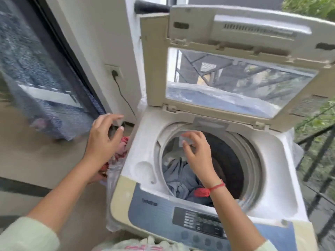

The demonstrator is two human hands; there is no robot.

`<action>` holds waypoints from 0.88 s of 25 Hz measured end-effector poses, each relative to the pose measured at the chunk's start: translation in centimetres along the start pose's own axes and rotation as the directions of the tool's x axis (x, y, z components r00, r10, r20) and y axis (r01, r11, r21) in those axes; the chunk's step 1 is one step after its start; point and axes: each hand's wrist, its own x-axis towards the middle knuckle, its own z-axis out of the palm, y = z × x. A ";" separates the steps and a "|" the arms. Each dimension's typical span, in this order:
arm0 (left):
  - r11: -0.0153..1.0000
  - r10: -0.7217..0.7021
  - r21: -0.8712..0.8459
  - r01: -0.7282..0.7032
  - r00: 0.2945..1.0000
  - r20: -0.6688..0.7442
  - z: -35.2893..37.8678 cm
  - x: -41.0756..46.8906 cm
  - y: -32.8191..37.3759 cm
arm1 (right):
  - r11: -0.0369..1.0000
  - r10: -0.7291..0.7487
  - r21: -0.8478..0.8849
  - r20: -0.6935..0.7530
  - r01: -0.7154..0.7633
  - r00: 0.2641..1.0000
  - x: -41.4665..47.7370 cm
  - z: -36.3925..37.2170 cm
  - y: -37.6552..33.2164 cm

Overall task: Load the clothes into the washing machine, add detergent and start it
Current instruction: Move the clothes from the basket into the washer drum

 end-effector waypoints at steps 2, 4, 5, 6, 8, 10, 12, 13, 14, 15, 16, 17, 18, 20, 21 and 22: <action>0.999 -0.042 0.000 0.042 0.999 -0.012 -2.4 -1.3 -4.2 | 0.998 -0.050 0.028 0.035 0.049 0.998 0.0 3.7 -3.7; 0.995 -0.103 -0.005 0.103 0.995 0.002 -4.1 -2.9 -9.3 | 0.996 -0.089 0.011 0.135 0.088 0.987 0.0 8.1 -7.4; 0.991 -0.133 -0.009 0.133 0.991 0.006 -4.9 -3.6 -11.9 | 0.994 -0.111 0.000 0.181 0.113 0.977 0.2 10.3 -8.9; 0.986 -0.163 -0.022 0.163 0.986 0.016 -5.7 -4.1 -14.5 | 0.991 -0.124 -0.013 0.216 0.130 0.969 0.6 12.6 -10.2; 0.973 -0.226 -0.035 0.228 0.973 0.051 -7.2 -4.5 -20.2 | 0.990 -0.118 -0.042 0.264 0.133 0.957 1.5 17.6 -12.5; 0.959 -0.281 0.000 0.283 0.952 0.117 -8.5 -3.8 -26.5 | 0.992 -0.092 -0.046 0.346 0.115 0.934 2.9 23.6 -14.2; 0.938 -0.346 0.107 0.330 0.913 0.217 -8.6 -3.9 -31.6 | 0.993 0.006 -0.106 0.493 0.053 0.870 4.2 29.1 -13.9; 0.928 -0.369 0.161 0.335 0.884 0.288 -8.5 -4.1 -33.6 | 0.987 0.097 -0.163 0.537 -0.010 0.838 4.9 31.8 -13.1; 0.924 -0.377 0.198 0.326 0.857 0.350 -8.0 -4.3 -35.8 | 0.968 0.209 -0.237 0.551 -0.089 0.808 5.7 34.6 -12.0; 0.923 -0.380 0.221 0.314 0.832 0.404 -7.2 -4.4 -37.6 | 0.934 0.320 -0.318 0.547 -0.162 0.773 6.2 37.0 -10.5; 0.922 -0.384 0.243 0.302 0.801 0.460 -6.1 -4.6 -39.3 | 0.894 0.415 -0.387 0.531 -0.225 0.739 6.5 39.1 -8.7; 0.918 -0.394 0.266 0.294 0.757 0.521 -4.8 -4.6 -40.9 | 0.848 0.500 -0.448 0.505 -0.282 0.703 6.7 41.0 -6.8; 0.914 -0.403 0.287 0.285 0.712 0.575 -3.2 -4.7 -42.4 | 0.802 0.570 -0.500 0.477 -0.327 0.669 6.4 42.9 -4.6; 0.904 -0.426 0.329 0.274 0.650 0.629 0.8 -5.1 -45.8 | 0.721 0.667 -0.579 0.429 -0.382 0.610 5.4 46.4 0.0; 0.902 -0.428 0.349 0.253 0.632 0.646 2.9 -5.2 -47.6 | 0.683 0.705 -0.607 0.403 -0.407 0.584 4.8 47.9 2.1; 0.902 -0.426 0.364 0.232 0.613 0.665 5.2 -5.2 -49.4 | 0.651 0.731 -0.629 0.370 -0.424 0.573 4.1 49.4 4.5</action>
